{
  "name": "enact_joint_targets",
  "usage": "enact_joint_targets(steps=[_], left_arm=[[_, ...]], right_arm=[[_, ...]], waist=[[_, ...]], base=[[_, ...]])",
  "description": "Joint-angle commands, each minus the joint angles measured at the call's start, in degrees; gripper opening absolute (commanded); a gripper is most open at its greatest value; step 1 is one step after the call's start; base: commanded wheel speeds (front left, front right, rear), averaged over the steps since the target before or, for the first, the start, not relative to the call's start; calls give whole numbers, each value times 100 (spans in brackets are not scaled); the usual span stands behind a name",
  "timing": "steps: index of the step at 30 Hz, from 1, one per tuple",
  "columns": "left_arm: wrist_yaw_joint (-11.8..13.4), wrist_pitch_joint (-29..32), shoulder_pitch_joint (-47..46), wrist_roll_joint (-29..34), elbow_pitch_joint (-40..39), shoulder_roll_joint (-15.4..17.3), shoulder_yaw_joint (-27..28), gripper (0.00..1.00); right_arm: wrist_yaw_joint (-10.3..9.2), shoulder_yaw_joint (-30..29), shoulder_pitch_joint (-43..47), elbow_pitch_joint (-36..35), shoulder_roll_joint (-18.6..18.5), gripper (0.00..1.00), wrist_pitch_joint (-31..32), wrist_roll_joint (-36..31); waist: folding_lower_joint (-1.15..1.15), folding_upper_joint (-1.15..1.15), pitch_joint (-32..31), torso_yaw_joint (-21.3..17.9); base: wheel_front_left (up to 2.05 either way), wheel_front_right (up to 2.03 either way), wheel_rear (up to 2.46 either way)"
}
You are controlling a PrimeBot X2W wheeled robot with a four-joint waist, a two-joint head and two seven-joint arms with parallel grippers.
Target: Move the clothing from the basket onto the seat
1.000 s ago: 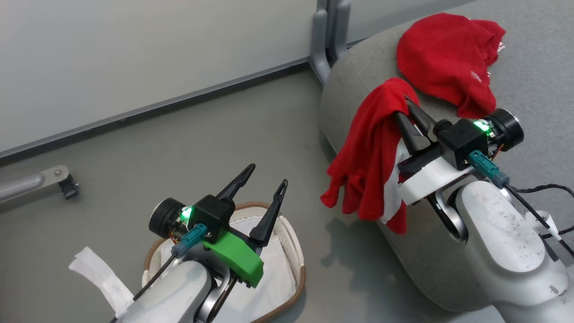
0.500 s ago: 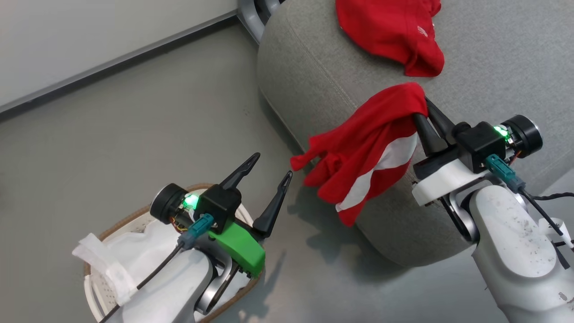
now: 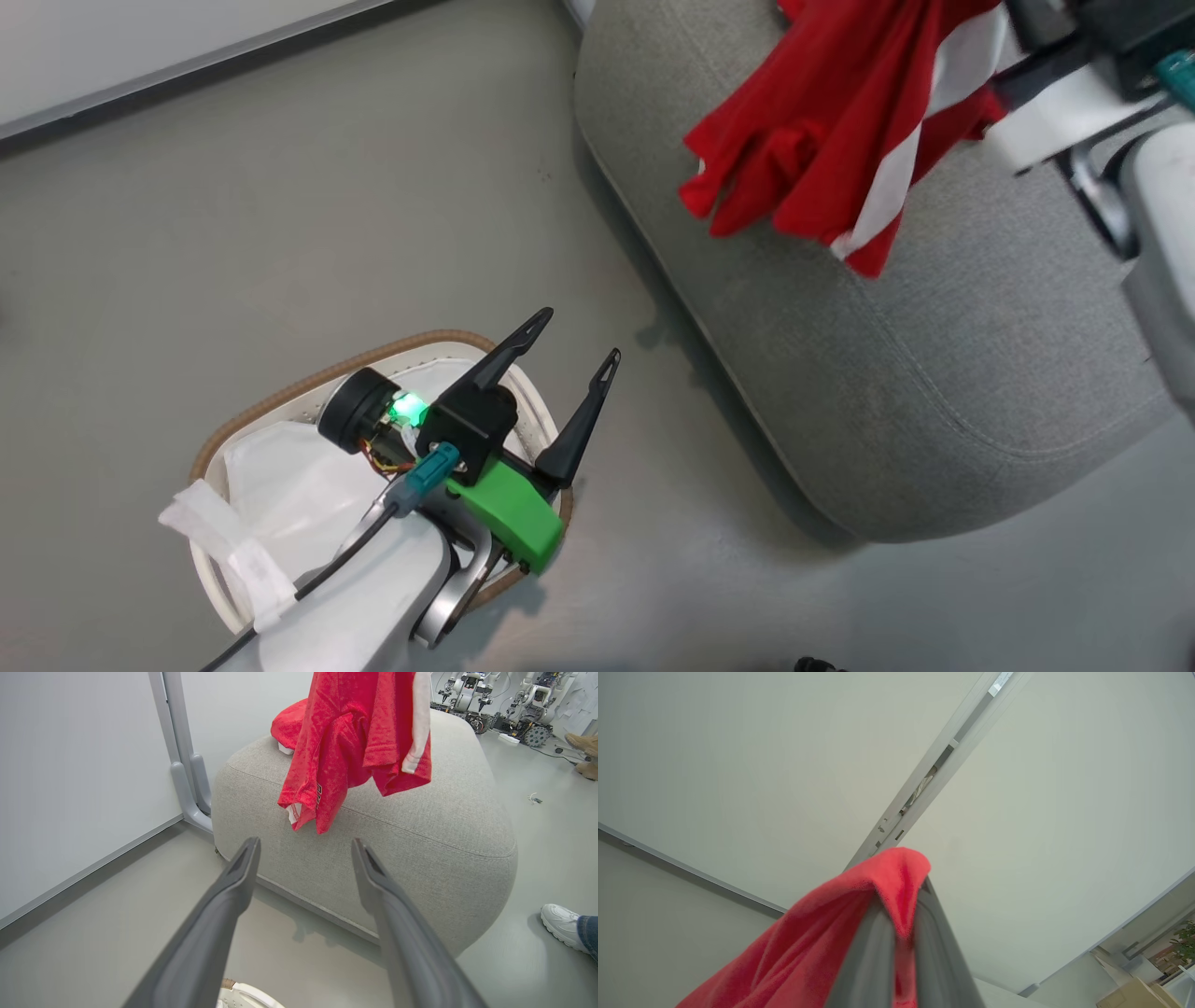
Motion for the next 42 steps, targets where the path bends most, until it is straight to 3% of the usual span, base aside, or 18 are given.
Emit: enact_joint_targets(steps=[1, 11, 13, 17, 23, 32, 35, 36, 42], left_arm=[[42, -10, -87, 11, -29, -20, 12, 100], [214, -34, -194, 184, -220, -70, -51, 100], [241, -13, -182, 217, -265, -28, -68, 100], [280, -7, -163, 241, -313, 13, -93, 100], [314, 47, -255, 287, -422, 75, -116, 100], [456, 186, -94, 264, -580, 328, -86, 100], [488, 242, -58, 249, -640, 382, -97, 100], [493, 253, -45, 245, -654, 390, -107, 100], [527, 280, 47, 200, -658, 385, -149, 100]], right_arm=[[-10, -32, -317, 140, -164, 0, -12, 9], [-9, -493, -2321, 918, -1501, 0, 438, -389], [-9, -604, -2485, 1072, -1782, 0, 560, -502], [-9, -1000, -2293, 1502, -1975, 0, 593, -515], [-9, -1848, -1301, 2511, -1738, 0, 359, -654], [-10, -2853, -273, 3195, -701, 0, 30, -1243], [-10, -3073, -106, 3196, -496, 48, -5, -1420], [-10, -3169, -60, 3190, -422, 96, -1, -1484], [-10, -3267, 300, 3028, -47, 100, -14, -1592]], waist=[[0, 0, 200, 282], [0, 0, 716, 945], [0, 0, 819, 1007], [0, 0, 1009, 1083], [0, 0, 1213, 1099], [0, 0, 1287, 846], [0, 0, 1255, 759], [0, 0, 1237, 729], [0, 0, 1044, 623]], base=[[0, 0, 0], [0, 0, 0], [0, 0, 0], [0, 0, 0], [0, 0, 0], [0, 0, 0], [0, 0, 0], [0, 0, 0], [0, 0, 0]])
